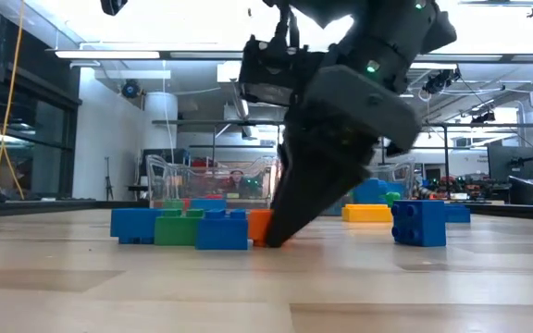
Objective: Sort blocks by size
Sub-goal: Put the orange lego piece into the left transparent bin, then put the yellow lego piece into the left transparent bin
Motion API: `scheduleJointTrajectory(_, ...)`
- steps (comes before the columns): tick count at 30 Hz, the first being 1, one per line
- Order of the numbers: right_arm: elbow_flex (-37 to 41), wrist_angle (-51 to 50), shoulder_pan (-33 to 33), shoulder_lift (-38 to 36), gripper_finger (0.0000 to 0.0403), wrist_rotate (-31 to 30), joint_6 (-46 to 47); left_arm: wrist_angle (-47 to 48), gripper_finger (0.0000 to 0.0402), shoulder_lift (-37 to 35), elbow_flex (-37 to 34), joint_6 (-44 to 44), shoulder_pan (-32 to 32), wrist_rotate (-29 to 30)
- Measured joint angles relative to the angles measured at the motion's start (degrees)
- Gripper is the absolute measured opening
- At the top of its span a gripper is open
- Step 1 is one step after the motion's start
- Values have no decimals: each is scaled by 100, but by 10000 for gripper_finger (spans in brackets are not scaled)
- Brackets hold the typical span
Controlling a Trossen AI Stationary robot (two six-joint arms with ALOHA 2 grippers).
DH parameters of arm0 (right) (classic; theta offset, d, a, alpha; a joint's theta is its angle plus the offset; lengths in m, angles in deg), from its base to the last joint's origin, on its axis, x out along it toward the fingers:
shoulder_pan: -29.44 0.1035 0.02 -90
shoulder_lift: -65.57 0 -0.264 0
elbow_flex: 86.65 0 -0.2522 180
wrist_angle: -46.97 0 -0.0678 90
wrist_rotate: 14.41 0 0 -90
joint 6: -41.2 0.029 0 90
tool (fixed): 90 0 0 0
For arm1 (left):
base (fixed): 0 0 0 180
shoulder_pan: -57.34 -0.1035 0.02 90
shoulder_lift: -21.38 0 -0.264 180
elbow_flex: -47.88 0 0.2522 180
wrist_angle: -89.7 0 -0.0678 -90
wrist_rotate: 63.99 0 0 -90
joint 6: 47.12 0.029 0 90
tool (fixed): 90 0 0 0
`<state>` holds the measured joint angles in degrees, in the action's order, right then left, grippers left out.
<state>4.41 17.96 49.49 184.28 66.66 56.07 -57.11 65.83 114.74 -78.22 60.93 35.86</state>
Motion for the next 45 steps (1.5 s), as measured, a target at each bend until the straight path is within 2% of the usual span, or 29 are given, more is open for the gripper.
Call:
scheduleJointTrajectory(2, -7, 98, -29, -8, 137, -51, 66, -12, 298, -6, 0, -14, 0, 1)
scheduleJointTrajectory(5, -199, -102, -110, -43, 137, -93, 2, -46, 298, -32, 0, -15, 0, 1)
scheduleJointTrajectory(9, -529, -1038, -371, -289, 137, -617, -601, -457, 298, -212, -2, 137, 0, -9)
scheduleJointTrajectory(13, -739, -1226, -1059, -647, 137, -1102, -1318, -1020, 298, -440, 0, 349, 0, -16)
scheduleJointTrajectory(18, -1004, -441, -2267, -774, 137, -1166, -1487, -1623, 298, -651, 2, 432, 0, -22)
scheduleJointTrajectory(22, -1071, 340, -3154, -772, 137, -1188, -988, -1942, 298, -684, 2, 516, 0, -24)
scheduleJointTrajectory(26, -1067, 256, -3733, -765, 139, -958, 263, -1934, 298, -667, 2, 547, 0, -24)
scheduleJointTrajectory(29, -1067, 316, -3912, -765, 188, -638, 924, -1935, 298, -631, 2, 579, 0, -22)
scheduleJointTrajectory(32, -1066, 511, -3917, -765, 256, -180, 1040, -1933, 298, -595, 2, 584, -1, -22)
scheduleJointTrajectory(35, -1067, 717, -3866, -765, 302, 421, 938, -1932, 298, -595, 2, 584, -1, -23)
scheduleJointTrajectory(39, -1061, 438, -3764, -859, 320, 885, 658, -1930, 298, -584, 2, 585, -1, -23)
scheduleJointTrajectory(42, -1060, 264, -3715, -1040, 320, 501, 574, -1919, 298, -580, 0, 618, -1, -22)
scheduleJointTrajectory(45, -1060, 55, -3791, -1301, 321, 394, 598, -1901, 298, -579, 0, 623, -2, -23)
